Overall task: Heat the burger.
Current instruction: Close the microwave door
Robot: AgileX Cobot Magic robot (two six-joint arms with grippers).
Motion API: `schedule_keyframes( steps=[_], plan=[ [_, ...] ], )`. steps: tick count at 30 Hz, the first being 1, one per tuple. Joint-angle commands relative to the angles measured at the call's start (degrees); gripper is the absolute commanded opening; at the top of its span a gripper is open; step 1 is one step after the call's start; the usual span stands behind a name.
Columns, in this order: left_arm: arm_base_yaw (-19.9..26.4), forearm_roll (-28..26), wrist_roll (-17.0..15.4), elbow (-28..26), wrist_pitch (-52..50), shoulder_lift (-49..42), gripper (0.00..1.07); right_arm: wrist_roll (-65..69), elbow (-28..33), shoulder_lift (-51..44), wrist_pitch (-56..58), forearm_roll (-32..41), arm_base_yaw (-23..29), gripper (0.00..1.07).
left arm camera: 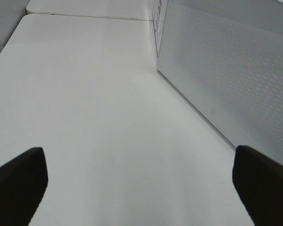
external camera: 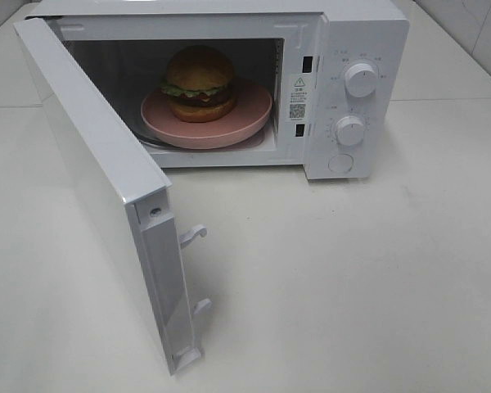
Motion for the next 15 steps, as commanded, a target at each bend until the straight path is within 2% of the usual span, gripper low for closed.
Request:
schedule_keyframes(
  steps=[1, 3, 5, 8, 10, 15],
  plan=[
    [-0.29, -0.29, -0.40, 0.00, -0.80, -0.92, 1.00, 0.34, 1.66, -3.04, -1.15, 0.34, -2.75, 0.76],
    [-0.29, -0.29, -0.40, 0.00, -0.80, -0.92, 1.00, 0.40, 2.23, -4.07, -1.26, 0.34, -3.78, 0.76],
    [-0.29, -0.29, -0.40, 0.00, -0.80, -0.92, 1.00, 0.86, 3.90, -9.45, -2.41, 1.55, -6.65, 0.76],
    [-0.29, -0.29, -0.40, 0.00, -0.80, -0.92, 1.00, 0.86, 4.30, -10.60, -2.86, 1.89, -7.16, 0.76],
    [-0.29, -0.29, -0.40, 0.00, -0.80, -0.92, 1.00, 1.09, 5.21, -15.87, -5.27, 2.81, -9.97, 0.76],
    [-0.29, -0.29, -0.40, 0.00, -0.80, -0.92, 1.00, 1.38, 6.13, -20.40, -6.82, 3.32, -12.66, 0.76]
  ],
)
